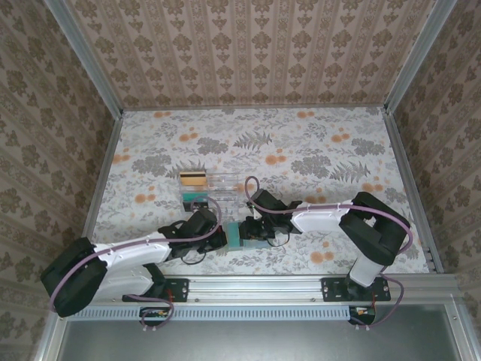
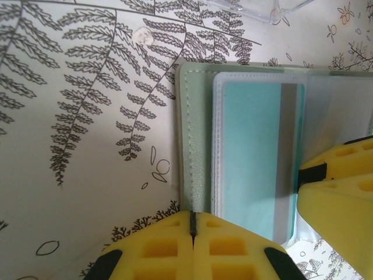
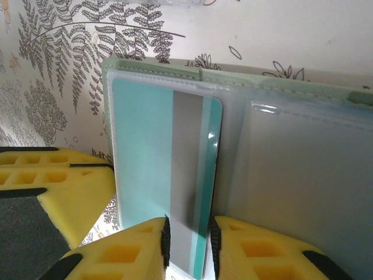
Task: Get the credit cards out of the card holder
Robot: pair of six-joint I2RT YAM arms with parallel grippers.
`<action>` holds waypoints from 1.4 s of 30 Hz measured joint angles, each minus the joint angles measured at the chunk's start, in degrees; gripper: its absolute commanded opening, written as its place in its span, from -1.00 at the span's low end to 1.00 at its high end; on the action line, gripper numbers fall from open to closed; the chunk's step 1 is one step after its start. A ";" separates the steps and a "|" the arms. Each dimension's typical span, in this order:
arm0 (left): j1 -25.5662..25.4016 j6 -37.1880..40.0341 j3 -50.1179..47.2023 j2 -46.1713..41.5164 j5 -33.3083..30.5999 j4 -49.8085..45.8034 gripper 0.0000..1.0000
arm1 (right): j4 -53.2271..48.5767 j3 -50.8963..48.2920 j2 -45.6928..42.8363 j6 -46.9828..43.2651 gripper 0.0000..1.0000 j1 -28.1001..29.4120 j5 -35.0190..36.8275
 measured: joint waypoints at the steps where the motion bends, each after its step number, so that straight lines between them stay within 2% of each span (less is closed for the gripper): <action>1: -0.02 0.00 0.11 0.09 0.02 -0.02 -0.93 | 0.02 0.00 0.00 0.04 -0.49 0.00 -0.02; 5: -0.33 -0.02 0.48 0.76 -0.11 0.07 -0.93 | 0.04 0.00 0.00 0.15 -0.52 0.00 -0.04; 11: -0.37 -0.17 0.70 1.27 -0.11 0.37 -0.94 | 0.04 -0.02 0.00 0.46 -0.69 -0.52 -0.02; 15: -0.55 -0.20 0.68 1.29 -0.20 0.39 -0.94 | 0.26 -0.35 0.00 1.03 -0.98 -1.01 -0.02; 16: -0.63 -0.20 0.70 1.27 -0.20 0.39 -0.94 | 0.33 -0.42 0.00 1.31 -1.00 -1.09 -0.04; 22: -0.66 -0.22 0.68 0.70 -0.44 -0.22 -0.95 | 1.29 -1.29 -0.13 1.44 -1.00 -1.57 -0.26; 33: -0.20 -0.46 0.57 -6.34 -1.73 -4.39 -0.95 | -0.44 -4.02 -4.90 0.48 -1.00 -4.26 -0.04; 40: -0.09 -0.42 0.59 -6.86 -1.70 -4.87 -0.94 | -1.75 -4.15 -5.11 -0.15 -1.00 -4.31 0.24; 42: -0.09 -0.42 0.59 -6.58 -1.66 -4.72 -0.94 | -1.75 -4.42 -5.20 -0.17 -0.92 -4.31 0.22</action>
